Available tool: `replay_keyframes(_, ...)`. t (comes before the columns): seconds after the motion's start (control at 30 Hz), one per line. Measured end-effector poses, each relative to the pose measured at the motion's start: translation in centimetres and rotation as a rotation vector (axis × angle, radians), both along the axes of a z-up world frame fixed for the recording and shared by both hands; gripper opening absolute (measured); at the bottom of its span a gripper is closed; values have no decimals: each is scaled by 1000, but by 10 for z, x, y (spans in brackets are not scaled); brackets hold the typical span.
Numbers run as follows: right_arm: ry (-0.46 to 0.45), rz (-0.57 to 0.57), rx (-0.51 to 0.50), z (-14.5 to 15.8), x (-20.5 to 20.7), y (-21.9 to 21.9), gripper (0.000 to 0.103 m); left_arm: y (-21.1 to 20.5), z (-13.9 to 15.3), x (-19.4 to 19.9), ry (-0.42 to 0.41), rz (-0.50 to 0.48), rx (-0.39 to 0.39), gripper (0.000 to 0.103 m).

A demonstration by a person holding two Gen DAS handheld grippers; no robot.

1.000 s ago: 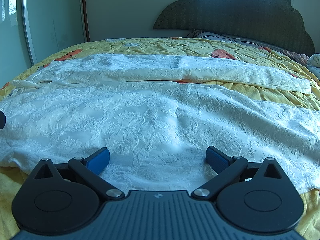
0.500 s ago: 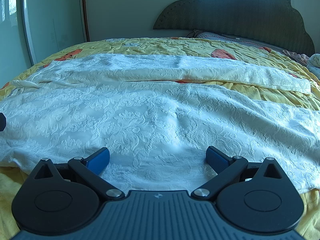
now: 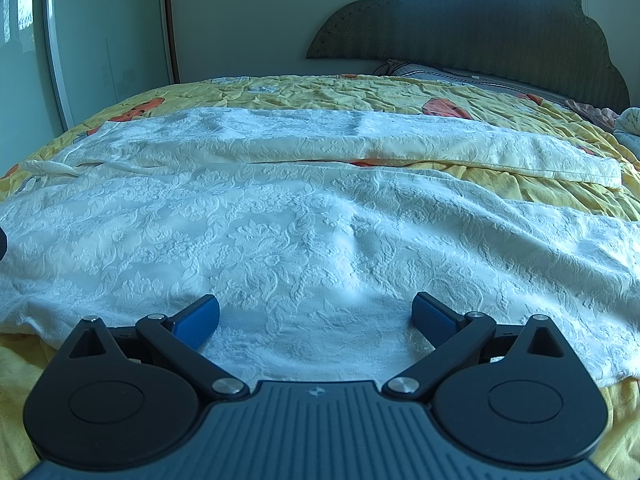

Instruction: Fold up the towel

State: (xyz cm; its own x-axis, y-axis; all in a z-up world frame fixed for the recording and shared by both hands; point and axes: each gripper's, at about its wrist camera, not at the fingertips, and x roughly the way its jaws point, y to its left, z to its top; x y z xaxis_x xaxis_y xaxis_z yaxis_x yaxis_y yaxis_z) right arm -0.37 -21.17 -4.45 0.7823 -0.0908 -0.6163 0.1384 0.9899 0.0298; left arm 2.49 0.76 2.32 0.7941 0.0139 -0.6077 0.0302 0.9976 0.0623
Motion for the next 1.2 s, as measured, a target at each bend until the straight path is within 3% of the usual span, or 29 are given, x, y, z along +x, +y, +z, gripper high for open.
replay_keyframes(0.3, 14, 6, -2, 0, 4, 1, 103, 7, -3, 6, -3, 9, 13, 97)
replay_keyframes(0.43, 36, 70, 100, 21, -15, -10, 103, 11, -4, 10, -11, 15, 37, 98)
replay_keyframes(0.53, -86, 183, 98, 49, -34, -5, 103, 14, -5, 19, -6, 31, 44, 97)
replay_keyframes(0.6, -158, 247, 30, 69, -42, 3, 103, 16, -6, 25, 2, 36, 39, 97)
replay_keyframes(0.63, -162, 304, -56, 78, -39, 13, 103, 17, -5, 27, 1, 36, 39, 97)
replay_keyframes(0.73, -135, 410, -167, 87, -19, 30, 103, 17, -3, 34, -10, 33, 59, 97)
replay_keyframes(0.9, -169, 499, -109, 101, 8, 37, 103, 22, -1, 50, -22, 42, 104, 97)
replay_keyframes(1.2, -96, 531, -158, 103, 67, 63, 103, 37, -3, 80, 7, 68, 76, 97)
